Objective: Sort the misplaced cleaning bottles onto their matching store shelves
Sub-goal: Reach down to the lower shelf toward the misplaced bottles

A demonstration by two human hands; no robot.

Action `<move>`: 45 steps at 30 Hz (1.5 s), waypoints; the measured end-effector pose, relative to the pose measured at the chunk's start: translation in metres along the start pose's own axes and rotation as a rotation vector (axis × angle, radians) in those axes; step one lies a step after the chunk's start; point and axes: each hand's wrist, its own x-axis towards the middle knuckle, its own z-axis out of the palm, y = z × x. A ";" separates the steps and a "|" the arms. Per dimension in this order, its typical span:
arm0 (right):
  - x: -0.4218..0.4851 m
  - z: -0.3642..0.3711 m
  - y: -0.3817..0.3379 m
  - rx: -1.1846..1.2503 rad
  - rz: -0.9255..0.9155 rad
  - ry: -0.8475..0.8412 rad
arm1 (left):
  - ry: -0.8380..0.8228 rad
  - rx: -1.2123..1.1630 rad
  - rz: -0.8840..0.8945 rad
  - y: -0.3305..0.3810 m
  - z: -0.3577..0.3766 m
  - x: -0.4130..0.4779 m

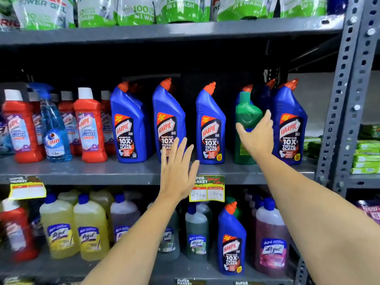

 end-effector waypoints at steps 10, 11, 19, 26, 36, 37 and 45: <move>-0.007 0.014 0.016 -0.022 0.157 -0.047 | -0.115 0.180 -0.015 -0.011 0.004 -0.036; -0.007 0.014 0.016 -0.023 0.156 -0.045 | -0.121 0.184 -0.011 -0.011 0.003 -0.036; -0.009 -0.002 0.020 0.117 0.089 0.038 | -0.067 0.160 0.018 -0.015 0.007 -0.038; -0.061 -0.033 0.018 0.283 -0.052 0.174 | -0.020 0.057 0.054 -0.026 0.024 -0.056; -0.213 -0.042 0.055 0.581 0.002 0.059 | -0.316 0.148 -0.012 -0.052 0.068 -0.197; -0.230 -0.032 0.065 0.573 0.042 0.004 | -0.388 0.150 -0.012 -0.056 0.070 -0.212; -0.299 0.066 0.119 0.346 0.238 -0.322 | -0.790 0.045 0.042 -0.073 0.100 -0.286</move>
